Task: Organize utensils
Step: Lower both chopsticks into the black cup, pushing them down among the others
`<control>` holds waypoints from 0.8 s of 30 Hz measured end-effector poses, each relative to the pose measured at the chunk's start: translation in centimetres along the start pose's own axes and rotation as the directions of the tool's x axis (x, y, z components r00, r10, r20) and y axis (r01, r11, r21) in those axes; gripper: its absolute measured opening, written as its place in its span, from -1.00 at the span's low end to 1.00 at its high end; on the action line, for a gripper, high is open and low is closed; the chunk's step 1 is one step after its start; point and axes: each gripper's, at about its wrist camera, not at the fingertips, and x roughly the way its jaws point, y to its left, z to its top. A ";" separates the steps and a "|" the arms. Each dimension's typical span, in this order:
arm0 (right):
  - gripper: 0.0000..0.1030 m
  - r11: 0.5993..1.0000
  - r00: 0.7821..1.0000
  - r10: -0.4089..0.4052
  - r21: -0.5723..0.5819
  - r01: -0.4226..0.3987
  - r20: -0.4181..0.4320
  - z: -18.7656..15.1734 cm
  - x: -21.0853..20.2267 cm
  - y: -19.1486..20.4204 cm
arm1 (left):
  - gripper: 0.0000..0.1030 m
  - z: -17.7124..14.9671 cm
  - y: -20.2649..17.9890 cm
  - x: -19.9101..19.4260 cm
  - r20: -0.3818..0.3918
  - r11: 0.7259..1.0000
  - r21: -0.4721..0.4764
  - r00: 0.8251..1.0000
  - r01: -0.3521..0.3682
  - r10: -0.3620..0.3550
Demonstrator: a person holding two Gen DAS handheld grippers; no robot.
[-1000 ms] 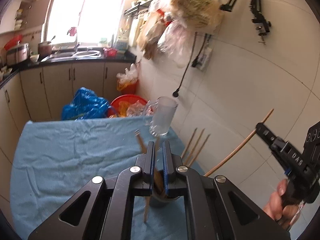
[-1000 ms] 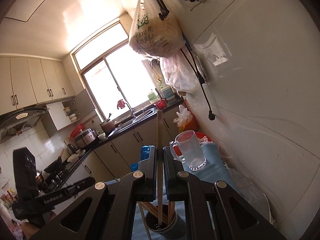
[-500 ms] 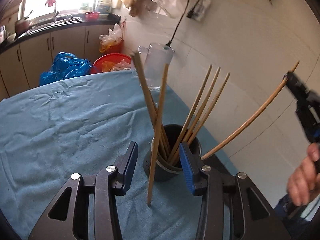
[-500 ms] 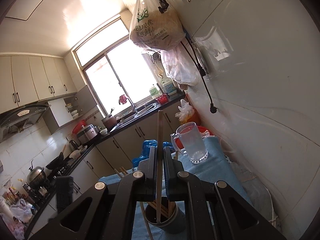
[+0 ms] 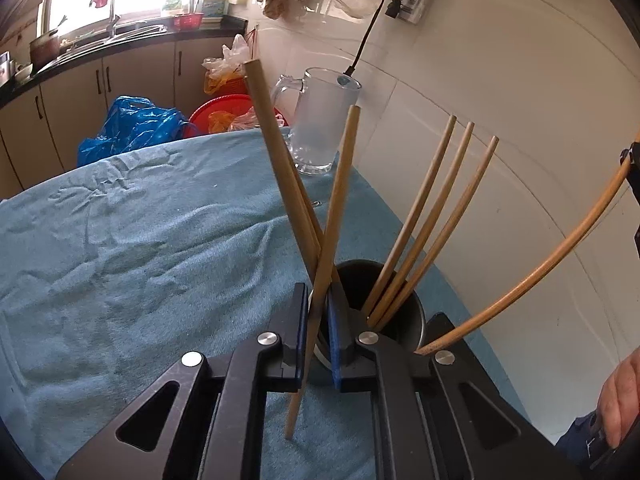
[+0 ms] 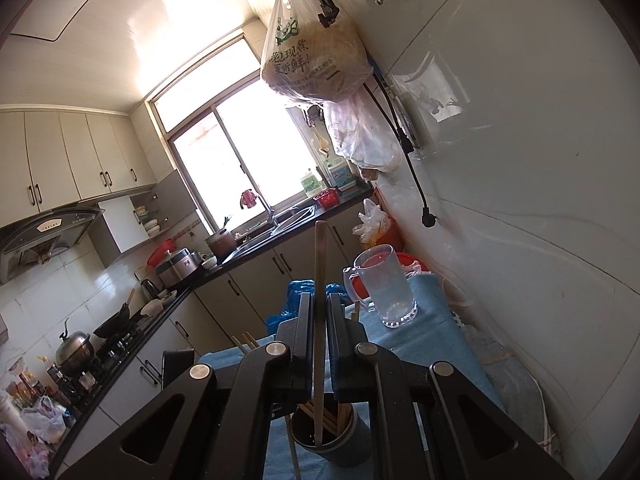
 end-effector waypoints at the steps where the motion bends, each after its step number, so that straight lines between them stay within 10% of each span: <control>1: -0.86 1.000 1.000 -0.001 0.000 0.001 0.001 0.0 0.0 0.0 | -0.84 0.0 0.0 -0.1 0.005 1.000 0.001 1.000 -0.001 0.001; 24: -0.86 0.999 0.999 -0.036 -0.001 0.036 0.025 0.9 0.6 0.0 | -0.87 1.1 -1.2 -8.4 0.153 1.000 0.022 0.988 0.006 -0.010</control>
